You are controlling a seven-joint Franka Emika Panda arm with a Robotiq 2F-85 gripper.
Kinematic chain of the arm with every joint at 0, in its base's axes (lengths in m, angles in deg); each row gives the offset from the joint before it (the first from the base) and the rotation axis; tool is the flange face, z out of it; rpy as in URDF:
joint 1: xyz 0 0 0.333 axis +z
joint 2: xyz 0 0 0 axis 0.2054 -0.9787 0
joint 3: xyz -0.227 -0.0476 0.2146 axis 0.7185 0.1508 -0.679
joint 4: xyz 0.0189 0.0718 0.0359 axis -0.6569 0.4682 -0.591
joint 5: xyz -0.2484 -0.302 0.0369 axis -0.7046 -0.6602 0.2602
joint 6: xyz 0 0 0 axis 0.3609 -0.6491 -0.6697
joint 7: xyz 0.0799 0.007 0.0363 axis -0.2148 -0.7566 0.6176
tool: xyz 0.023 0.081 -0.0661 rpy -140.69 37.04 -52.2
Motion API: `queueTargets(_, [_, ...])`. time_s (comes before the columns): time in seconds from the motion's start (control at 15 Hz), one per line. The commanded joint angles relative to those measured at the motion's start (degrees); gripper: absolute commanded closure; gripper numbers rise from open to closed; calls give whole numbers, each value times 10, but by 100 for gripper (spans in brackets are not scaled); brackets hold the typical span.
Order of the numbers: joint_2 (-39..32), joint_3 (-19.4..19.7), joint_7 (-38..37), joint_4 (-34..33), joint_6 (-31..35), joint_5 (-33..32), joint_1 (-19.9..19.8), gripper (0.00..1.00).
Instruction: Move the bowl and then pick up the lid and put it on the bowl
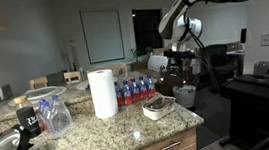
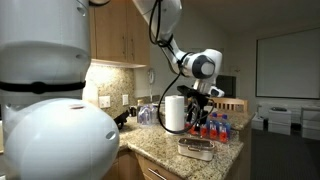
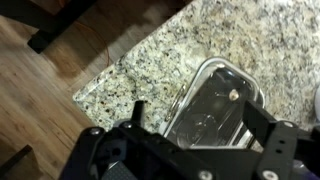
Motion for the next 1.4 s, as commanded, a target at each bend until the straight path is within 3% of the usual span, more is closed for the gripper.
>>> queueTargets(0.0, [48, -34, 1, 22, -55, -65, 23, 0])
queueTargets(0.2, [74, -64, 5, 24, -85, -127, 43, 0])
queueTargets(0.47, [104, -100, -1, 34, -69, -186, 63, 0])
queueTargets(0.73, [109, -114, -3, 32, -68, -152, 72, 0])
queueTargets(1.33, [98, -117, 1, 17, -76, -163, 68, 0])
